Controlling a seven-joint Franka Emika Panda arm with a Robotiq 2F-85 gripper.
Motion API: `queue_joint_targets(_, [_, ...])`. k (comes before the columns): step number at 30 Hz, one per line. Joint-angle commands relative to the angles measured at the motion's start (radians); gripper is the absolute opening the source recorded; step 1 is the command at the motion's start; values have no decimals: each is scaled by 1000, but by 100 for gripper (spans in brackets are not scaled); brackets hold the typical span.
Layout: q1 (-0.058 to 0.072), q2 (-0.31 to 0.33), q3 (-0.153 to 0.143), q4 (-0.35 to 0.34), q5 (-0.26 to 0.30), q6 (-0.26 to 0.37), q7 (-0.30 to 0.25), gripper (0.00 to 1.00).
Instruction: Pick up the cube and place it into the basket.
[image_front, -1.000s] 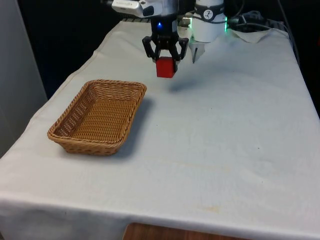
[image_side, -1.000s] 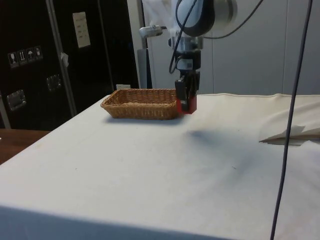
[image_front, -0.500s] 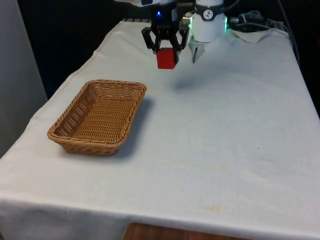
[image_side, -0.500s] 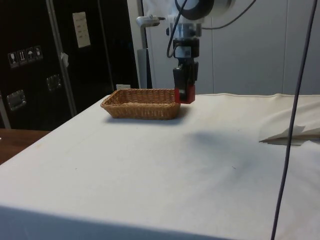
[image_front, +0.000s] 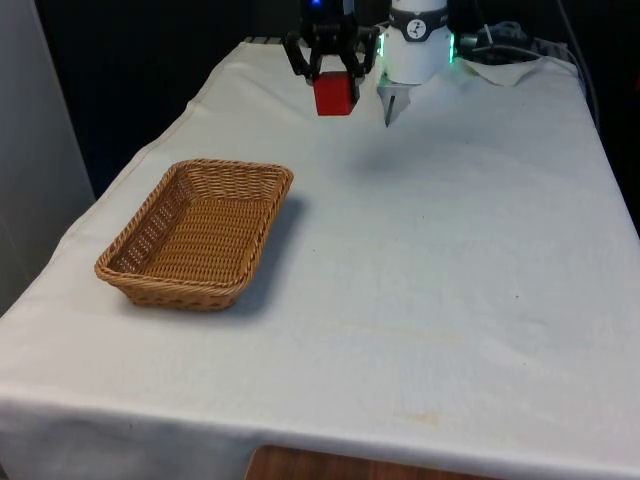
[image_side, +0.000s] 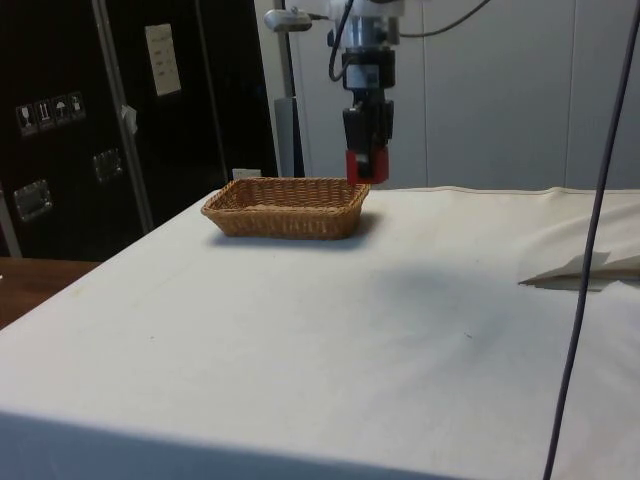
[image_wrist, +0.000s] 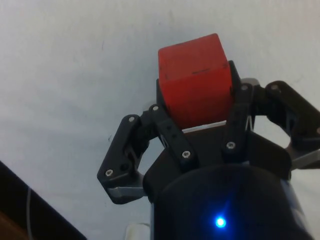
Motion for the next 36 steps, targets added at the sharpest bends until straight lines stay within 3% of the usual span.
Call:
queue_joint_targets(1, [-3,-6,1,5,-23,-18,19,1])
queue_joint_targets(7, [-3,-40,0,32,-42,-93,30,1])
queue_joint_targets(8, [0,-36,-1,27,-22,-78,14,1])
queue_joint_targets(9, [-4,-43,-1,36,-44,-101,31,1])
queue_joint_targets(17, [-3,-59,-1,59,-53,-153,37,1])
queue_joint_targets(36, [-1,-46,-2,78,-41,-153,34,1])
